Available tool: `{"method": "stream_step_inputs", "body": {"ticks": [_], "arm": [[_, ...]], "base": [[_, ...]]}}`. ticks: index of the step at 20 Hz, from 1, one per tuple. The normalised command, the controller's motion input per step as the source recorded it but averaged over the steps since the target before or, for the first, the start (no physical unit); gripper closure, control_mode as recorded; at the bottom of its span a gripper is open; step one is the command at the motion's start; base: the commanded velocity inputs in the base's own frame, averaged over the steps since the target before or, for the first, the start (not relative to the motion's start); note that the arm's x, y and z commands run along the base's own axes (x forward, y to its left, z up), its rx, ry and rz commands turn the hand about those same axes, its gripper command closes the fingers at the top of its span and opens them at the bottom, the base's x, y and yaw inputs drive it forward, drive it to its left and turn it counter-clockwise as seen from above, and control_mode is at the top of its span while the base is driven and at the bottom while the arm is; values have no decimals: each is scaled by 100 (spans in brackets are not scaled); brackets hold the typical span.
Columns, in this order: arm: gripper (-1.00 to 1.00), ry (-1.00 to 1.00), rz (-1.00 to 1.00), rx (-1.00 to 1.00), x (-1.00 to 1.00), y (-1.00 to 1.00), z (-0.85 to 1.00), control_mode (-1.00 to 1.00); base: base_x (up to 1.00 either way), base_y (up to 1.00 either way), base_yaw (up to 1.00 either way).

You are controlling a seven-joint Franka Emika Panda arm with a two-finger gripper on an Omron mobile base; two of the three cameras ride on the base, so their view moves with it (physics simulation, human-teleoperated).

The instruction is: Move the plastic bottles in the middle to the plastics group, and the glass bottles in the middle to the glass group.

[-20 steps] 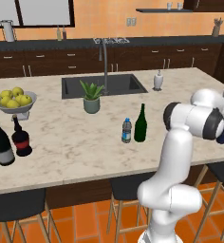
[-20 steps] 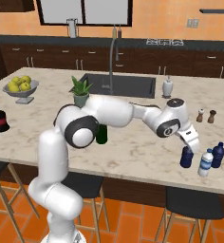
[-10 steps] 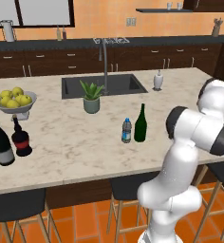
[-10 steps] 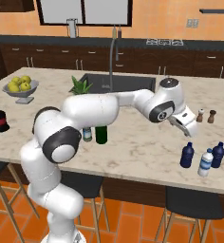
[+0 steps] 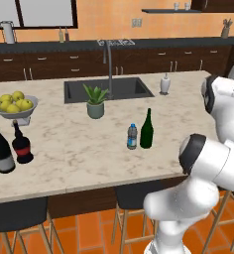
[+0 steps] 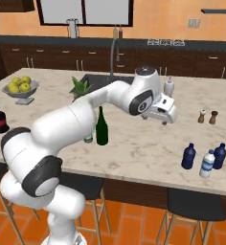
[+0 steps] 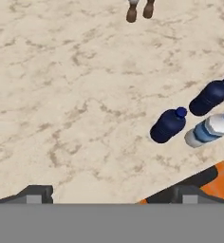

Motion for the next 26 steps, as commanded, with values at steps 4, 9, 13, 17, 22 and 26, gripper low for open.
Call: {"method": "stream_step_inputs", "body": {"ticks": [4,9,13,17,22,26], "arm": [[-100,6,44,-6,-6,100,5,-100],[-100,0,29,-2,0,100,0,-100],[-100,0,15,0,17,100,-1,-100],[-100,1,7,-3,39,94,0,-100],[-100,3,-3,-5,41,68,-9,-100],[-100,0,-4,4,6,1,-33,-100]], "base": [[0,0,0],[0,0,0],[0,0,0],[0,0,0],[0,0,0],[0,0,0]]}}
